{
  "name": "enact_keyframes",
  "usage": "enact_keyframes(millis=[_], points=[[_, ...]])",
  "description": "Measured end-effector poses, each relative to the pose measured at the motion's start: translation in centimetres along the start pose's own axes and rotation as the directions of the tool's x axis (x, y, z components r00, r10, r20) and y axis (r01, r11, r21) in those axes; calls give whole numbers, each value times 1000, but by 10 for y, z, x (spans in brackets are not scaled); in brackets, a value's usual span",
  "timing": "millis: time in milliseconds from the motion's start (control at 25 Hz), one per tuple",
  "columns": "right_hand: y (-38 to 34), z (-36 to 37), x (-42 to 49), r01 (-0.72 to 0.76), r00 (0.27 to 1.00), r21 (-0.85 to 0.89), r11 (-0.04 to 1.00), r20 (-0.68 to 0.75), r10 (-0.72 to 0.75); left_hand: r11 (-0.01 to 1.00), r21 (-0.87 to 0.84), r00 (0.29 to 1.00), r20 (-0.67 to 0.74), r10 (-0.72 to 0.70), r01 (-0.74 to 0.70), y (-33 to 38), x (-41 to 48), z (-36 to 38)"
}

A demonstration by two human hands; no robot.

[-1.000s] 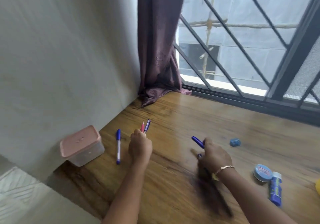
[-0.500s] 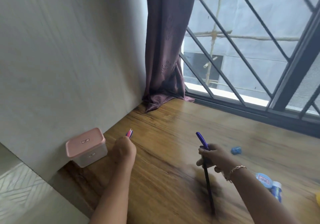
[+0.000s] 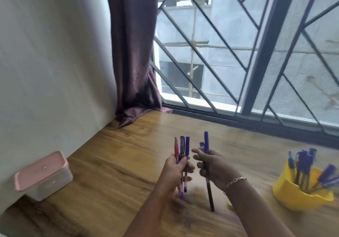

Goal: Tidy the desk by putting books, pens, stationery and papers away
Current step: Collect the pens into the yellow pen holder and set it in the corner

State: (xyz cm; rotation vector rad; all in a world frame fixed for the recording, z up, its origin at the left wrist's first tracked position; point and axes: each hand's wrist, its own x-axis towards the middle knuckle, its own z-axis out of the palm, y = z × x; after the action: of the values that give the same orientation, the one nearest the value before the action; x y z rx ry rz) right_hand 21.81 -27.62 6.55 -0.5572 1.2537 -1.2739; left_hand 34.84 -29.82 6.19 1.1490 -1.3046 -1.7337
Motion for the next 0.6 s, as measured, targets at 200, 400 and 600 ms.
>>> enact_keyframes(millis=[200,400,600], points=[[-19,-40,-38,118,993,22,993,26,-119,992,-15,985,124,124,-123,5,-13,68],[-43,-94,-79,148,984,14,989,-107,-145,960,101,944,236,231,-260,6,-21,134],[-61,-134,-114,207,975,134,969,-115,-192,881,278,850,481,217,-382,13,-24,192]])
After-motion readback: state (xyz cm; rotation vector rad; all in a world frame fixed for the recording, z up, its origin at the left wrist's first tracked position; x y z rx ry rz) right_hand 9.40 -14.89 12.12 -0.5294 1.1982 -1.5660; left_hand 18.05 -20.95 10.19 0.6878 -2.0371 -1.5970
